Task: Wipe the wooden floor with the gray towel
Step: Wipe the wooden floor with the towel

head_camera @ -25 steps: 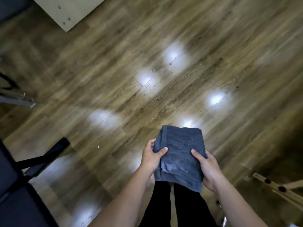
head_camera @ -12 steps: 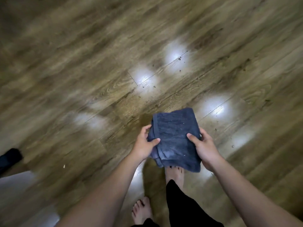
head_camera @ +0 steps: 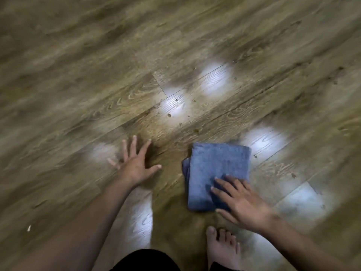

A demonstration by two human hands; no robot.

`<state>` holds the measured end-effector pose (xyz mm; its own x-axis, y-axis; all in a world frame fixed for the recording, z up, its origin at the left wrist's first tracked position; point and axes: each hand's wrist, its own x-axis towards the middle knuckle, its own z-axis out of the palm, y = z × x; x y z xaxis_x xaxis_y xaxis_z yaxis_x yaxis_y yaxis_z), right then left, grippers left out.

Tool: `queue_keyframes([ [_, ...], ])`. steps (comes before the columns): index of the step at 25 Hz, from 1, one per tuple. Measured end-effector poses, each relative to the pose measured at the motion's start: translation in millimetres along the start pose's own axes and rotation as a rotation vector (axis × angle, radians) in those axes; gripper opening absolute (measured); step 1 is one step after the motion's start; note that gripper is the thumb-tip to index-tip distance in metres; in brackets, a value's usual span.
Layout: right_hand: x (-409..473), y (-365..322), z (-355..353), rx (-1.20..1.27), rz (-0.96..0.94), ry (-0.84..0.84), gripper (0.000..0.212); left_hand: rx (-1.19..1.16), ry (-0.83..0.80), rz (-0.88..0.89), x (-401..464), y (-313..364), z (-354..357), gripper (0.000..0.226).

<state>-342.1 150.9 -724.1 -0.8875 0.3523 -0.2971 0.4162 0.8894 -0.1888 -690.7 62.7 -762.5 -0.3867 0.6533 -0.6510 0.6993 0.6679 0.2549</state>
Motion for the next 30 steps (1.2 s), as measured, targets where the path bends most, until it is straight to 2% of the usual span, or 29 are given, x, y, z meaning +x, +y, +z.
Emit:
queue_keyframes([
  [2,22.5,8.4,18.4,-0.019,0.129,-0.019,0.08,-0.066,-0.057,-0.134,11.4,-18.3,-4.5,0.126],
  [4,50.0,17.7,29.7,-0.041,0.212,-0.07,0.103,-0.141,-0.094,-0.245,22.8,-25.3,-11.7,0.144],
  [8,78.2,10.3,50.1,-0.025,0.237,-0.163,0.122,-0.225,-0.185,-0.298,36.0,-27.2,-20.1,0.154],
  [10,78.5,6.5,57.9,-0.01,0.26,-0.152,0.12,-0.229,-0.218,-0.29,40.0,-31.7,-17.6,0.153],
  [17,97.8,28.8,58.1,0.006,0.309,-0.118,0.083,-0.259,-0.25,-0.298,46.2,-34.7,-13.5,0.155],
  [22,131.3,57.7,38.7,-0.058,0.259,-0.091,0.074,-0.279,-0.259,-0.276,50.0,-39.2,-11.9,0.156],
  [25,156.1,63.1,20.8,0.079,0.522,-0.097,0.076,-0.288,-0.242,-0.283,48.1,-34.8,-15.6,0.156],
  [26,155.3,56.5,18.9,0.096,0.55,-0.089,0.078,-0.271,-0.24,-0.284,47.3,-35.0,-14.1,0.157],
  [27,149.1,45.3,18.1,0.086,0.499,-0.105,0.084,-0.268,-0.236,-0.295,46.6,-35.8,-14.4,0.157],
  [30,110.2,28.3,24.5,-0.036,0.187,-0.223,0.115,-0.28,-0.207,-0.273,47.0,-37.2,-15.4,0.158],
])
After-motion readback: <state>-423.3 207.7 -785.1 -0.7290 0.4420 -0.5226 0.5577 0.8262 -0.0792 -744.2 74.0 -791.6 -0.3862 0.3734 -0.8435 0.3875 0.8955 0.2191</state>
